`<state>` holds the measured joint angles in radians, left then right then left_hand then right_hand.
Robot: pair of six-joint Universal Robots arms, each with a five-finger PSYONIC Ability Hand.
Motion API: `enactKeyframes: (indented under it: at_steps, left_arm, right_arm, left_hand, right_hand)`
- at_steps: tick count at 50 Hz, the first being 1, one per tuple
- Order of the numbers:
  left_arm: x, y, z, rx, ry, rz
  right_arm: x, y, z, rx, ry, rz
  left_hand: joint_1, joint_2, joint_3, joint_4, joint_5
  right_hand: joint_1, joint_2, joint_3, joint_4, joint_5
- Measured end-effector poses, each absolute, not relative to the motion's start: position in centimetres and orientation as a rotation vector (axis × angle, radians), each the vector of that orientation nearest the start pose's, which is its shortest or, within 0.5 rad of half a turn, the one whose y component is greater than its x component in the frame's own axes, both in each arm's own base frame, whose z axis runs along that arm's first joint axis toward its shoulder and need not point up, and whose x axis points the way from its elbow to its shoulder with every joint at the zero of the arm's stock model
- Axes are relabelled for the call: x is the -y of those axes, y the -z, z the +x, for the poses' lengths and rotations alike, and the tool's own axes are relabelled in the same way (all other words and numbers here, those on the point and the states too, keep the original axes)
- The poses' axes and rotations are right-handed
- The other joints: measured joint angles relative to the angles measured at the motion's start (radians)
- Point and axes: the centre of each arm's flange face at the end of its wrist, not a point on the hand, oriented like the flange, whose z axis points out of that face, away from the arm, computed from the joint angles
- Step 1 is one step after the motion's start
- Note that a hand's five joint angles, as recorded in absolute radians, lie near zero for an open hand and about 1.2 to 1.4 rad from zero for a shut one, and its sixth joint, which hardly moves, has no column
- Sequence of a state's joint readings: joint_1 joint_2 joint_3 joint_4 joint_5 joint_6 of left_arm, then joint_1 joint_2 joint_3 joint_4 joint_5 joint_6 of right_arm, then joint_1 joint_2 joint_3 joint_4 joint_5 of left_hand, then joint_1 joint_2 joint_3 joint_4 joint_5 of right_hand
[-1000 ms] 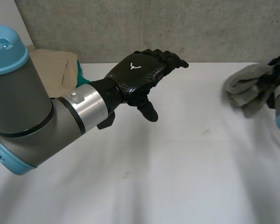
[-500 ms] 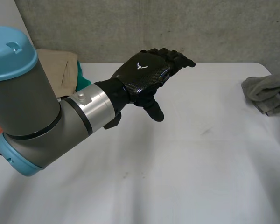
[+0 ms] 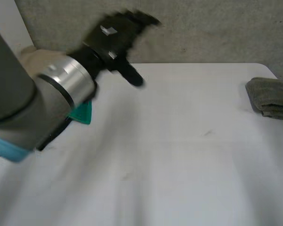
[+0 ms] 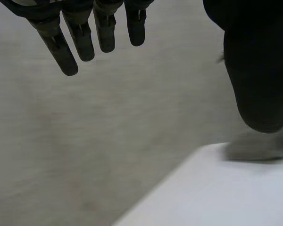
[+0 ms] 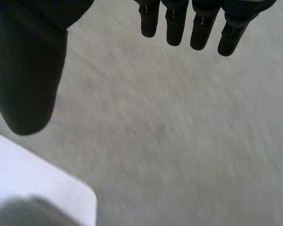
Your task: Fold the laundry.
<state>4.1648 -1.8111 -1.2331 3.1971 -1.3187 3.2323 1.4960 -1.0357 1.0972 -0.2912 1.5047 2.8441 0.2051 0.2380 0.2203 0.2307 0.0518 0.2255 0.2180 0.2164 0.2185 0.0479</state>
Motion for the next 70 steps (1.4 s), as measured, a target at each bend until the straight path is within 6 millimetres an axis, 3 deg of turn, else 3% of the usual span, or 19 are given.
enactKeyframes:
  at_steps: [3, 7, 11, 12, 13, 14, 18, 27, 31, 33, 39, 47, 51, 56, 60, 65, 68, 69, 70]
  left_arm:
    - [28.4, -35.2, -28.6, 1.701, -2.155, -0.600]
    - [33.3, -34.2, -24.8, 1.828, -2.263, -0.496]
    - [38.9, -30.4, -21.0, 1.994, -2.288, -0.526]
    - [38.9, -30.4, -21.0, 1.994, -2.288, -0.526]
    - [41.1, -28.1, -19.5, 2.064, -2.272, -0.579]
    - [41.1, -28.1, -19.5, 2.064, -2.272, -0.579]
    - [45.2, -21.9, -17.0, 2.203, -2.202, -0.728]
    - [48.5, -14.4, -15.1, 2.301, -2.123, -0.836]
    - [48.8, -13.9, -15.3, 2.283, -2.134, -0.843]
    - [49.0, -14.1, -15.6, 2.257, -2.166, -0.842]
    - [49.2, -15.9, -16.7, 2.182, -2.310, -0.804]
    - [44.9, -23.5, -21.2, 1.983, -2.422, -0.712]
    - [39.3, -28.7, -26.1, 1.772, -2.359, -0.648]
    - [32.6, -31.6, -31.9, 1.583, -2.195, -0.632]
    - [28.3, -31.0, -36.2, 1.506, -2.052, -0.675]
    - [23.9, -26.4, -42.5, 1.479, -1.861, -0.786]
    - [22.1, -23.3, -44.9, 1.486, -1.778, -0.849]
    - [21.3, -22.0, -45.8, 1.488, -1.745, -0.877]
    - [20.9, -21.4, -46.2, 1.489, -1.728, -0.892]
  right_arm:
    - [40.6, -29.0, 16.5, -1.911, 2.667, -0.692]
    - [35.7, -27.6, 20.6, -1.783, 2.614, -1.040]
    - [30.6, -24.6, 23.3, -1.730, 2.467, -1.376]
    - [30.6, -24.6, 23.3, -1.730, 2.467, -1.376]
    - [28.7, -23.1, 24.0, -1.735, 2.381, -1.484]
    - [28.7, -23.1, 24.0, -1.735, 2.381, -1.484]
    - [25.6, -20.4, 24.9, -1.801, 2.184, -1.611]
    - [24.1, -18.3, 24.4, -1.926, 2.049, -1.574]
    - [24.1, -18.1, 24.3, -1.936, 2.047, -1.552]
    - [24.2, -18.1, 24.3, -1.944, 2.047, -1.534]
    - [24.5, -18.1, 23.6, -1.985, 2.053, -1.467]
    - [25.4, -20.0, 22.4, -2.032, 2.152, -1.345]
    - [26.2, -21.5, 21.6, -2.054, 2.224, -1.243]
    - [26.8, -22.6, 20.9, -2.073, 2.263, -1.133]
    - [27.2, -22.9, 20.4, -2.092, 2.271, -1.070]
    - [28.0, -23.0, 19.5, -2.127, 2.274, -0.986]
    - [28.5, -23.0, 18.9, -2.146, 2.275, -0.937]
    - [28.7, -23.1, 18.6, -2.156, 2.274, -0.910]
    - [28.9, -23.1, 18.4, -2.161, 2.273, -0.895]
  left_hand:
    - [0.000, 0.000, 0.000, 0.000, 0.000]
    - [0.000, 0.000, 0.000, 0.000, 0.000]
    - [0.000, 0.000, 0.000, 0.000, 0.000]
    - [0.000, 0.000, 0.000, 0.000, 0.000]
    - [0.000, 0.000, 0.000, 0.005, 0.000]
    - [0.000, 0.000, 0.000, 0.005, 0.000]
    - [0.000, 0.002, 0.000, 0.010, 0.000]
    - [0.236, 0.187, 0.200, 0.192, 0.199]
    - [0.508, 0.517, 0.531, 0.507, 0.499]
    - [0.738, 0.849, 0.849, 0.848, 0.837]
    - [0.824, 0.950, 0.935, 0.928, 0.905]
    - [0.857, 0.954, 0.938, 0.959, 0.905]
    - [0.858, 0.955, 0.945, 0.966, 0.905]
    - [0.866, 0.958, 0.955, 0.974, 0.926]
    - [0.873, 0.958, 0.958, 0.976, 0.934]
    - [0.879, 0.940, 0.957, 0.962, 0.931]
    - [0.668, 0.726, 0.761, 0.762, 0.741]
    - [0.207, 0.341, 0.363, 0.356, 0.336]
    - [0.093, 0.193, 0.238, 0.225, 0.207]
  right_hand:
    - [0.000, 0.000, 0.000, 0.000, 0.000]
    - [0.000, -0.003, -0.001, 0.000, 0.000]
    - [0.000, -0.003, 0.000, 0.000, 0.000]
    - [0.000, -0.003, 0.000, 0.000, 0.000]
    - [0.000, -0.003, 0.000, 0.000, 0.000]
    - [0.000, -0.003, 0.000, 0.000, 0.000]
    - [0.000, -0.003, 0.000, 0.000, 0.000]
    - [0.000, -0.004, 0.000, 0.000, 0.000]
    - [0.000, -0.004, 0.000, 0.000, 0.000]
    - [0.000, -0.004, 0.000, 0.000, 0.000]
    - [0.000, -0.004, 0.000, 0.000, 0.000]
    - [0.000, -0.004, 0.000, 0.000, 0.000]
    - [0.000, -0.004, 0.000, 0.000, 0.000]
    - [0.000, -0.004, 0.000, 0.000, 0.000]
    - [0.000, -0.004, 0.000, 0.000, 0.000]
    - [0.000, -0.004, 0.000, 0.000, 0.000]
    - [0.000, -0.004, 0.000, 0.000, 0.000]
    - [0.000, -0.004, -0.001, 0.000, 0.000]
    - [0.000, -0.004, 0.000, 0.000, 0.000]
